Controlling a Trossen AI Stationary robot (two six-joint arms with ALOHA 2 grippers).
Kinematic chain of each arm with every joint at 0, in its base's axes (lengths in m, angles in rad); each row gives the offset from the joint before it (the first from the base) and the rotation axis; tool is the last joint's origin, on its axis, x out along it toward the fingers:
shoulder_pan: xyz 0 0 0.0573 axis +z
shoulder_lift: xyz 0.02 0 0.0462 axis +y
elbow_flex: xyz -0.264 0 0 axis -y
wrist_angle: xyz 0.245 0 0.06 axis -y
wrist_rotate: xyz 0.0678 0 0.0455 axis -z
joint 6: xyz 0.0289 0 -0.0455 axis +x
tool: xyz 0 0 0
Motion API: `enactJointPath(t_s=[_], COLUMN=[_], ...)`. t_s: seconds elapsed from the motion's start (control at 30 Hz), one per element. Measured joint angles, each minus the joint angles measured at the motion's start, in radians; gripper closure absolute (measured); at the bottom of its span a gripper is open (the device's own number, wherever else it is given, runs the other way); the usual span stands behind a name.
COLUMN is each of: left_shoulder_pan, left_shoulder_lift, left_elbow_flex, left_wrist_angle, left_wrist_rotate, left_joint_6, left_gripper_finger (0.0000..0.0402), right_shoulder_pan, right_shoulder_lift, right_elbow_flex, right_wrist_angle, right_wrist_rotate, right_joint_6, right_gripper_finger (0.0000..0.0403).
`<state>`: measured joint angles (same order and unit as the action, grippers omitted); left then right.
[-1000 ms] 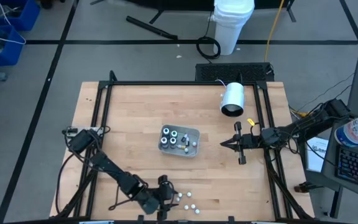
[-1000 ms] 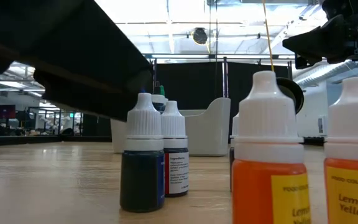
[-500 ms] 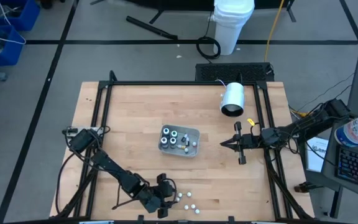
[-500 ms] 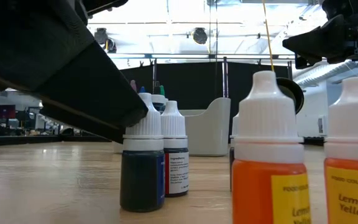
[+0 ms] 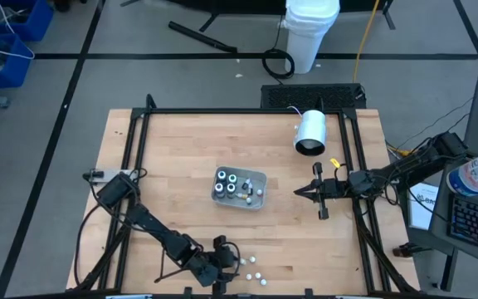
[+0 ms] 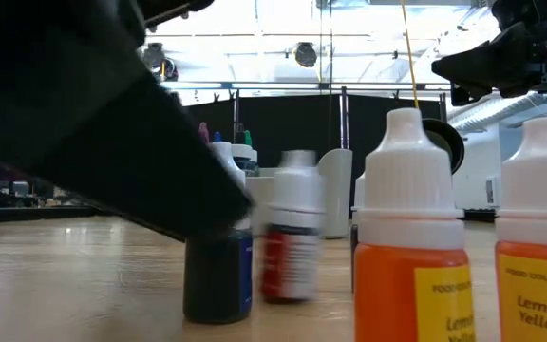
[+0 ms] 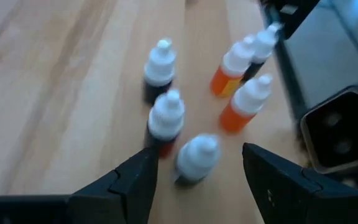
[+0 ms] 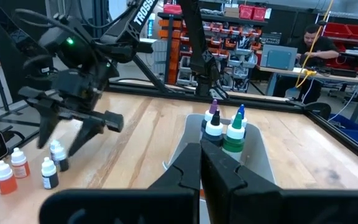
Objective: Pick & Place food coloring
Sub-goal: Put the blue food coloring bottle into the gray bin
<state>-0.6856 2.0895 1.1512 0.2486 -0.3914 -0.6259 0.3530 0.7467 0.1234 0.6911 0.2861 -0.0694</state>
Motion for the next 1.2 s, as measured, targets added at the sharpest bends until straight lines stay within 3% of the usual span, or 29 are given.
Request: enactJointPath(t_s=[0.73, 1.03, 1.2], left_shoulder_pan=[0.015, 0.015, 0.015], left_shoulder_lift=[0.003, 0.003, 0.003], left_elbow_flex=[0.021, 0.094, 0.110], left_wrist_angle=[-0.021, -0.198, -0.209], left_wrist_rotate=[0.027, 0.027, 0.025], left_joint_6=[0.034, 0.050, 0.068], left_gripper_finger=[0.0165, 0.0165, 0.0165], right_shoulder_pan=[0.000, 0.000, 0.000], right_shoulder_lift=[0.000, 0.000, 0.000], right_elbow_flex=[0.000, 0.000, 0.000], right_wrist_angle=[-0.007, -0.007, -0.007], right_wrist_rotate=[0.000, 0.000, 0.000], right_joint_6=[0.005, 0.004, 0.004], right_gripper_finger=[0.0403, 0.0403, 0.0403])
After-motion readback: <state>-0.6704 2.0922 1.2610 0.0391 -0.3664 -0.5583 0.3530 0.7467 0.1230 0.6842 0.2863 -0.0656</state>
